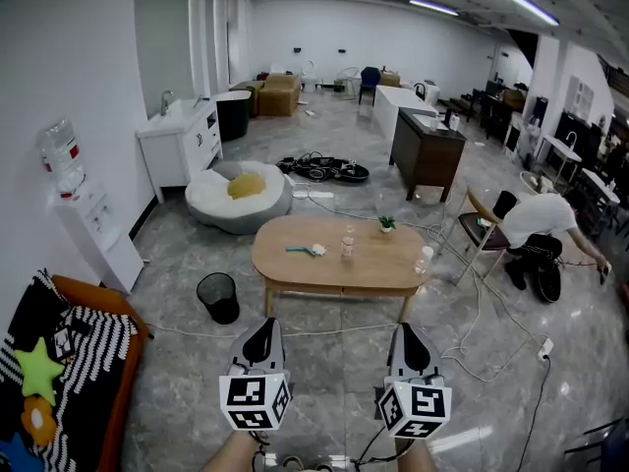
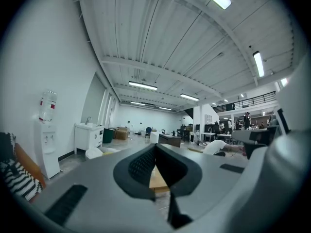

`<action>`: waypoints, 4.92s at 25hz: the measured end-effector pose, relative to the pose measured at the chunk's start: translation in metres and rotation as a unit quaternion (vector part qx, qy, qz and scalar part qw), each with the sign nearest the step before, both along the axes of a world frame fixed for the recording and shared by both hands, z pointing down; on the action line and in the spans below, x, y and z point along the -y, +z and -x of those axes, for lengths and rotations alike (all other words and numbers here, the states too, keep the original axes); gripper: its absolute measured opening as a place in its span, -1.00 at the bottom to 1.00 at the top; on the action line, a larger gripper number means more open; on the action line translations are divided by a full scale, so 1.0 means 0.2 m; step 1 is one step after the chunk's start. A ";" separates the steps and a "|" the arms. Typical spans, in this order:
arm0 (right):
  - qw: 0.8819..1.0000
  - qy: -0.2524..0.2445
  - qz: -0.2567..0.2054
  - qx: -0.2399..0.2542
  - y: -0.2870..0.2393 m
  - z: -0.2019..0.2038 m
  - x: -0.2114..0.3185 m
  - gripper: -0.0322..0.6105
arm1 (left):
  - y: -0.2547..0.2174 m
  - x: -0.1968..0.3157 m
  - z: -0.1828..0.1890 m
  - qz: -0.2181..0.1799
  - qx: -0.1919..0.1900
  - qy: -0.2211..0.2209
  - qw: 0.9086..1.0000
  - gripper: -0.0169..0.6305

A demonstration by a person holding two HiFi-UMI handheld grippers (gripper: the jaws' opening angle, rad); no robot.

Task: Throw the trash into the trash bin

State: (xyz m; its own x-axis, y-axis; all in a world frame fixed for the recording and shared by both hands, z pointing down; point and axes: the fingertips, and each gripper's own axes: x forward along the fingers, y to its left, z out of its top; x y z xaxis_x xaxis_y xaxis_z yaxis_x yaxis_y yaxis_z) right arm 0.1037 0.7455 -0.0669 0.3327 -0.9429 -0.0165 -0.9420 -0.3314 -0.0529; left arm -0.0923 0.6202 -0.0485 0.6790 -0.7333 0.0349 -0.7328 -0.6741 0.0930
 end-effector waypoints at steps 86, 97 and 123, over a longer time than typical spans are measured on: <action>0.998 0.026 -0.011 0.054 0.22 -1.37 1.97 0.93 | 0.22 2.09 -1.04 0.040 0.042 -0.024 0.998 -0.97; 0.998 0.043 -0.006 0.036 0.15 -1.59 2.73 0.93 | 0.16 2.94 -1.39 0.033 0.029 0.017 0.999 -0.97; 0.998 0.029 0.047 0.033 0.28 -1.94 3.35 0.93 | 0.33 3.53 -1.80 0.078 0.021 0.018 0.997 -0.97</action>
State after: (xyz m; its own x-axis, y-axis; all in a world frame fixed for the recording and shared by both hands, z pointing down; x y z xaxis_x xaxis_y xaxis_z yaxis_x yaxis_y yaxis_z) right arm 0.4917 0.0761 -0.0105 0.3839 -0.9184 0.0959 -0.9166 -0.3916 -0.0805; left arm 0.2684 -0.0859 0.0180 0.7000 -0.6921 0.1760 -0.7141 -0.6795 0.1685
